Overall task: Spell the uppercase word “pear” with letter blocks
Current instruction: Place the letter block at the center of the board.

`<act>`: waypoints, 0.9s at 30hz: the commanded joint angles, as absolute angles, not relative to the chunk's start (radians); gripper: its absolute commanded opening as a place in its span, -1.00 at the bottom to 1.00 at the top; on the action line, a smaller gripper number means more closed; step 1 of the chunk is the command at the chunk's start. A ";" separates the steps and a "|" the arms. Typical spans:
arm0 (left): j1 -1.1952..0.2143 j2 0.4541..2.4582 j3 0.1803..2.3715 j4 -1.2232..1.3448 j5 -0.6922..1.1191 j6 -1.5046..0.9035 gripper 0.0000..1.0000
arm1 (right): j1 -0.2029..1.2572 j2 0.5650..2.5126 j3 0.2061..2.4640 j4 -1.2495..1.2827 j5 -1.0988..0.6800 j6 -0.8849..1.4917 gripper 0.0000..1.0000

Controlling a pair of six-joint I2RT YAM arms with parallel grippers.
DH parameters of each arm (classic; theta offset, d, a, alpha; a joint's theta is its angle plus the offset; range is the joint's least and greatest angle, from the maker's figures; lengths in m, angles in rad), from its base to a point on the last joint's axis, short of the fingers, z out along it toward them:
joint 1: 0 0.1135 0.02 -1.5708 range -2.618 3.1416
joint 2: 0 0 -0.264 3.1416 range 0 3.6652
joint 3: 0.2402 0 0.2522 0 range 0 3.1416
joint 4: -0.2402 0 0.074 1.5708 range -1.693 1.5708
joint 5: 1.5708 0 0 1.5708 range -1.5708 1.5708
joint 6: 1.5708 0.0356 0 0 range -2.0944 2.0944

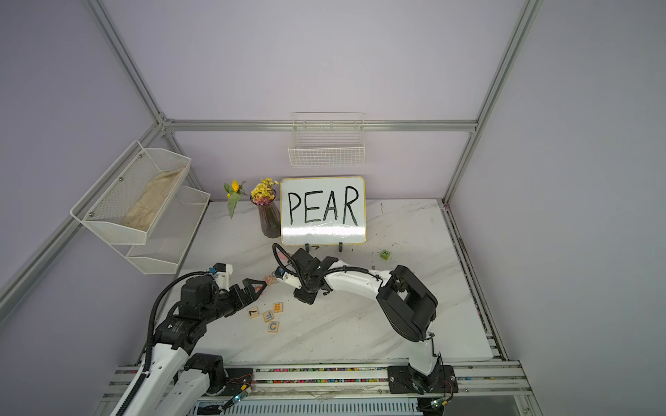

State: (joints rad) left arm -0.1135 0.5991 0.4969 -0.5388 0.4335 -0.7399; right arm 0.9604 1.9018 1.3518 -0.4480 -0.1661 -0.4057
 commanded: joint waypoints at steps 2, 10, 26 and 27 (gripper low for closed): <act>-0.110 0.562 0.473 -0.508 0.492 -0.759 0.99 | 0.965 1.906 1.344 -0.426 -0.191 -0.452 -0.48; -0.111 0.540 0.481 -0.537 0.463 -0.786 1.00 | 0.989 1.938 1.330 -0.404 -0.199 -0.457 -0.47; -0.111 0.531 0.472 -0.586 0.406 -0.823 1.00 | 1.004 1.986 1.307 -0.350 -0.187 -0.466 -0.47; -0.110 0.532 0.471 -0.586 0.405 -0.822 1.00 | 1.003 1.989 1.308 -0.350 -0.187 -0.467 -0.47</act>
State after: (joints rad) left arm -0.1135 0.5346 0.4953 -0.5938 0.4099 -0.8127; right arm 0.9997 1.9686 1.3231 -0.3691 -0.1802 -0.4362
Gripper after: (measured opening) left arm 0.997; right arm 0.327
